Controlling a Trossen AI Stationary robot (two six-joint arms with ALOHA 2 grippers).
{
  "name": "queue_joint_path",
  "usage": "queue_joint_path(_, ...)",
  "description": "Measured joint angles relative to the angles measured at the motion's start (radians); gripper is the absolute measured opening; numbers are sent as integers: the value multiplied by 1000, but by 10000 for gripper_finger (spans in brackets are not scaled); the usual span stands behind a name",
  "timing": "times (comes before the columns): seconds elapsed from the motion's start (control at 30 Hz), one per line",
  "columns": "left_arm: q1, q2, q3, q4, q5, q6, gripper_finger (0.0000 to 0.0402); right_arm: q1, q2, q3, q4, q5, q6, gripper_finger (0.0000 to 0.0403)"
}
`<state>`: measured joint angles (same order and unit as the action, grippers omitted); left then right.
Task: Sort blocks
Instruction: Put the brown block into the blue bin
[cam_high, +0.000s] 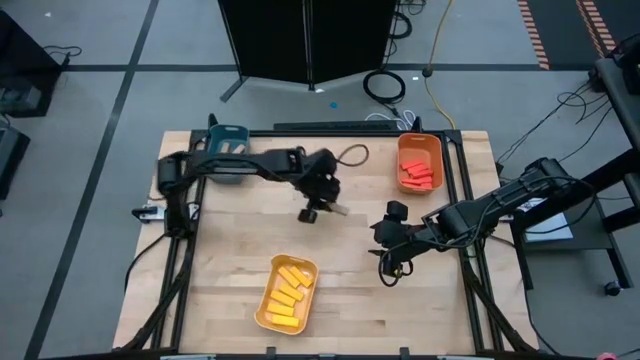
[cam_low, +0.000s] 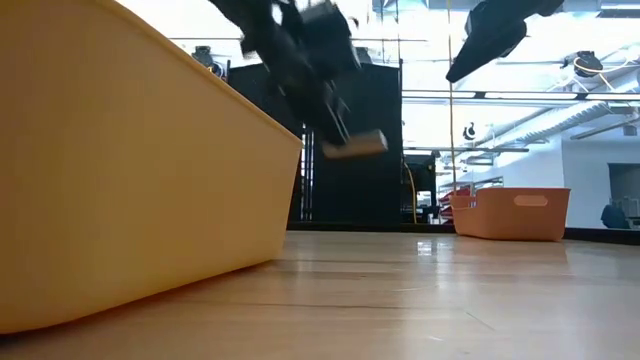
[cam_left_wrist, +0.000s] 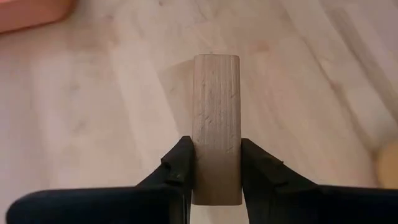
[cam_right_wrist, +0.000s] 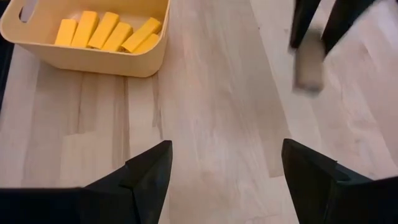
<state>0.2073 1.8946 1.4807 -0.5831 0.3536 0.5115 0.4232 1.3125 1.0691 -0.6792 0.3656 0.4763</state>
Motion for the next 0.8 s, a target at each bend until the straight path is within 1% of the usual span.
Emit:
queue_joint_path(0.1,3,-119,0,-102,-109,-44,79,0,0,0,0,1,-37,240)
queue_joint_path(0.2,38,-219,1,-228,-229,-92,79,0,0,-1,4,2,-78,240)
queue_joint_path(0.3,104,-312,-16,-327,-284,-155,79,0,0,-23,25,2,-129,240)
queue_joint_path(0.37,169,-386,-49,-363,-327,-210,79,0,0,-40,24,2,-158,240)
queue_joint_path(0.5,343,-528,-186,-369,-438,-351,79,0,0,-73,31,7,-218,240)
queue_joint_path(0.63,516,-662,-318,-371,-564,-517,79,0,0,-104,109,36,-283,240)
queue_joint_path(0.7,595,-699,-372,-371,-583,-585,79,0,0,-121,136,28,-319,240)
queue_joint_path(0.8,671,-728,-435,-369,-579,-708,79,0,0,-134,153,27,-352,240)
